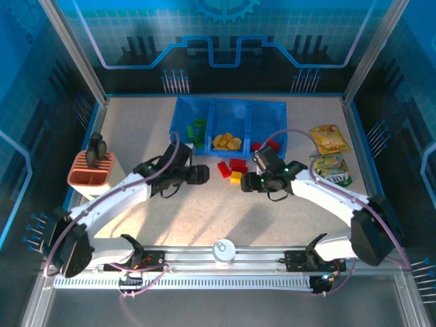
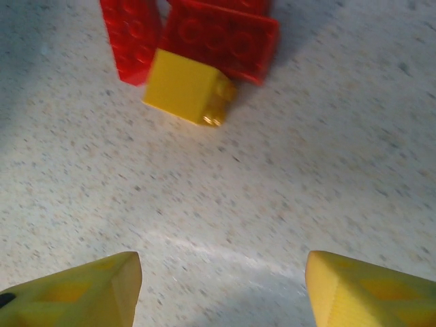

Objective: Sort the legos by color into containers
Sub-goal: Pick up the lego from the center of the table.

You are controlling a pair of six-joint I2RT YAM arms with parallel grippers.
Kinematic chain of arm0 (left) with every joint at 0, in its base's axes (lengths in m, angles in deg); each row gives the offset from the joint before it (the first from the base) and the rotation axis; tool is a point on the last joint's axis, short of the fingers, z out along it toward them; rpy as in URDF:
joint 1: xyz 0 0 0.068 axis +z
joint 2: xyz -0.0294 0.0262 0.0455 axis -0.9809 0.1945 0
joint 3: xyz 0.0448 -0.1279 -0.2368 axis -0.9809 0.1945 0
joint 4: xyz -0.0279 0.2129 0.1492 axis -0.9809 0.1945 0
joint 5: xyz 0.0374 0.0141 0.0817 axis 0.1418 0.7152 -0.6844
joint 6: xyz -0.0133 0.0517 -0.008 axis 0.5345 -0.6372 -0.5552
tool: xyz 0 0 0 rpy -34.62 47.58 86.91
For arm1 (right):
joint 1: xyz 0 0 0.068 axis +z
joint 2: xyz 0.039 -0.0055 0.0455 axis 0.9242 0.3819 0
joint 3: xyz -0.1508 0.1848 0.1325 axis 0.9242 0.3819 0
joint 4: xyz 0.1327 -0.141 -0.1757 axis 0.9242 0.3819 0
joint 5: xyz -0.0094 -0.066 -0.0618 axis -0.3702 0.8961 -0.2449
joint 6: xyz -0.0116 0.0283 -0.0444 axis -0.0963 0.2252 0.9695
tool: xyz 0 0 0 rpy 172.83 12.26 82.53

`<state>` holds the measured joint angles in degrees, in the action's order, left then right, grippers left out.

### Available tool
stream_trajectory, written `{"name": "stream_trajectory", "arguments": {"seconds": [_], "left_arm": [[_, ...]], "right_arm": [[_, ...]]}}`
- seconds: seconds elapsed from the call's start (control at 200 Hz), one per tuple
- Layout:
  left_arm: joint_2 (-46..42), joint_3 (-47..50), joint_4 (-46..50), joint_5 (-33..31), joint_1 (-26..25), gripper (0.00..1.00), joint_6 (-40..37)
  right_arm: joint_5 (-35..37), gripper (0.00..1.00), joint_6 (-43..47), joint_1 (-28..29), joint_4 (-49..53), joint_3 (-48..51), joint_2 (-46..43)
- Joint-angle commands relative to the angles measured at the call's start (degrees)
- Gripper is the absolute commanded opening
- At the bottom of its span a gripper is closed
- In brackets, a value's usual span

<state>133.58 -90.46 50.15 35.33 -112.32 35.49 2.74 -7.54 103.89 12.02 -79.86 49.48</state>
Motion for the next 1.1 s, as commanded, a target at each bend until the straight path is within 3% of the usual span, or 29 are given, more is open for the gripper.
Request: {"name": "stream_trajectory", "arguments": {"seconds": [0.0,0.38,0.9,1.096], "left_arm": [[-6.7,4.6,-0.9,-0.9,-0.9,0.78,2.9],[-18.4,11.9,5.0,-3.7,-1.9,0.78,4.9],[-20.8,12.2,6.4,-4.8,-1.8,0.77,4.0],[-20.5,12.3,5.8,-4.7,-1.9,0.78,3.8]], "right_arm": [[-0.9,0.65,-2.6,0.9,-0.2,-5.4,6.3],[3.9,0.6,-7.9,3.6,6.6,-18.9,25.1],[4.9,0.54,-8.6,3.7,7.2,-22.9,31.6],[5.8,0.6,-8.2,3.7,8.2,-24.4,33.5]]}}
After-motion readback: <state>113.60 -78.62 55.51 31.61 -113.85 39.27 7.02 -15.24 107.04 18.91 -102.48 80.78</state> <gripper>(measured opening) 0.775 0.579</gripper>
